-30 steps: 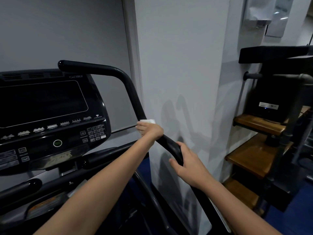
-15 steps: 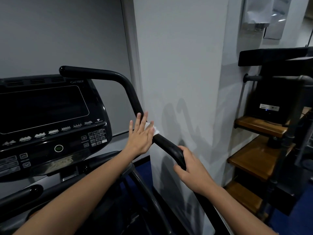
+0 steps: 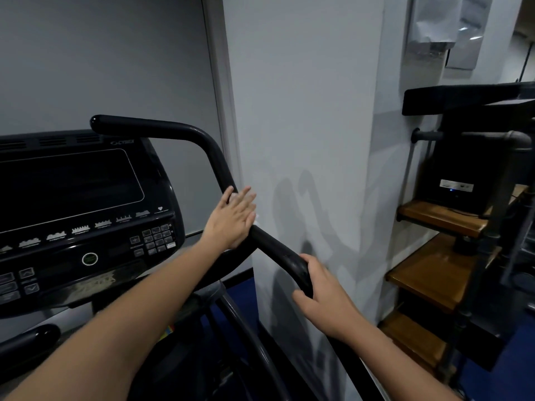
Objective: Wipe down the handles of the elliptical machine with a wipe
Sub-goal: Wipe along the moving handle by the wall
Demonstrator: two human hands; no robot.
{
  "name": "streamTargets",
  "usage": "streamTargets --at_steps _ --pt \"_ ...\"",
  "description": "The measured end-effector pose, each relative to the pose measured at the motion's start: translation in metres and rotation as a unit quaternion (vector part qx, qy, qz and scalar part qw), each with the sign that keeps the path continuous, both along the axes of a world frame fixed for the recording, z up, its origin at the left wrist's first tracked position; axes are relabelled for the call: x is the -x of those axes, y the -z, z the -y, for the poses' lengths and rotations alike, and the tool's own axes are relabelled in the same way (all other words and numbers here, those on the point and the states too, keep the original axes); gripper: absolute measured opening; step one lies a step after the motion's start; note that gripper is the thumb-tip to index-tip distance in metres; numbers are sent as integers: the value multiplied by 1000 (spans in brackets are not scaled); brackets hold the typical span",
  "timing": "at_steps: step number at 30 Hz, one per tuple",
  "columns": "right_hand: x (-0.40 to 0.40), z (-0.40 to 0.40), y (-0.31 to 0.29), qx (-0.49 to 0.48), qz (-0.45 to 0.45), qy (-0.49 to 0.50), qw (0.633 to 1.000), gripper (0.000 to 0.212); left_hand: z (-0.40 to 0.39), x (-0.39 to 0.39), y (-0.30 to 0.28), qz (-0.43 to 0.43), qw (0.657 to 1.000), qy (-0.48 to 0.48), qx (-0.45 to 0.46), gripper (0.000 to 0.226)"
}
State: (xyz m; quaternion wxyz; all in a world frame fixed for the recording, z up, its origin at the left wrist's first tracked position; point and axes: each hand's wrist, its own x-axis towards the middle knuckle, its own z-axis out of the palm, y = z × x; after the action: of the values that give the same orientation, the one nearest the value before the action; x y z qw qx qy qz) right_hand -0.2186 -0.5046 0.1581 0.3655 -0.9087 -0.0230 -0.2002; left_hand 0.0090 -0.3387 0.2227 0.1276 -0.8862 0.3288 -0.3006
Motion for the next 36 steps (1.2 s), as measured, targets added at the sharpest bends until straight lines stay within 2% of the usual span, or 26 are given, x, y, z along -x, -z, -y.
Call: streamTargets --at_steps 3,5,8,12,16,18,21,25,28,29,32,34,36 --pt "3 -3 -2 -3 -6 2 1000 54 2 16 18 -105 987 91 84 70" --pt "5 -4 -3 -4 -10 2 1000 53 -1 22 20 -148 977 132 82 68" --pt "5 -3 -3 2 -13 2 1000 52 -6 11 4 -79 987 137 -20 63" --pt "5 -2 -3 5 -13 -2 1000 50 -5 -21 -28 62 983 20 -170 59" --pt "3 0 -4 0 -15 -11 1000 50 13 -26 -28 55 976 -62 -201 50" --pt "3 0 -4 1 -19 -7 1000 48 16 -27 -17 45 981 -20 -187 52" --pt "3 -1 -5 5 -29 0 1000 46 14 -20 -5 -10 992 48 -119 69" --pt "4 -2 -7 -8 -55 12 998 34 26 -3 10 -119 986 92 -67 47" --pt "6 -3 -9 -17 -78 25 997 25 34 16 15 -201 973 115 15 73" --pt "7 -4 -10 -21 -81 29 996 23 36 26 17 -215 967 129 38 75" --pt "11 -5 -10 -37 -93 38 994 23 44 55 27 -253 943 184 112 48" --pt "15 -5 -9 -32 -95 41 994 25 40 59 26 -267 929 212 141 47" --pt "17 -3 -8 -23 -96 44 994 27 31 38 19 -245 946 183 108 56"
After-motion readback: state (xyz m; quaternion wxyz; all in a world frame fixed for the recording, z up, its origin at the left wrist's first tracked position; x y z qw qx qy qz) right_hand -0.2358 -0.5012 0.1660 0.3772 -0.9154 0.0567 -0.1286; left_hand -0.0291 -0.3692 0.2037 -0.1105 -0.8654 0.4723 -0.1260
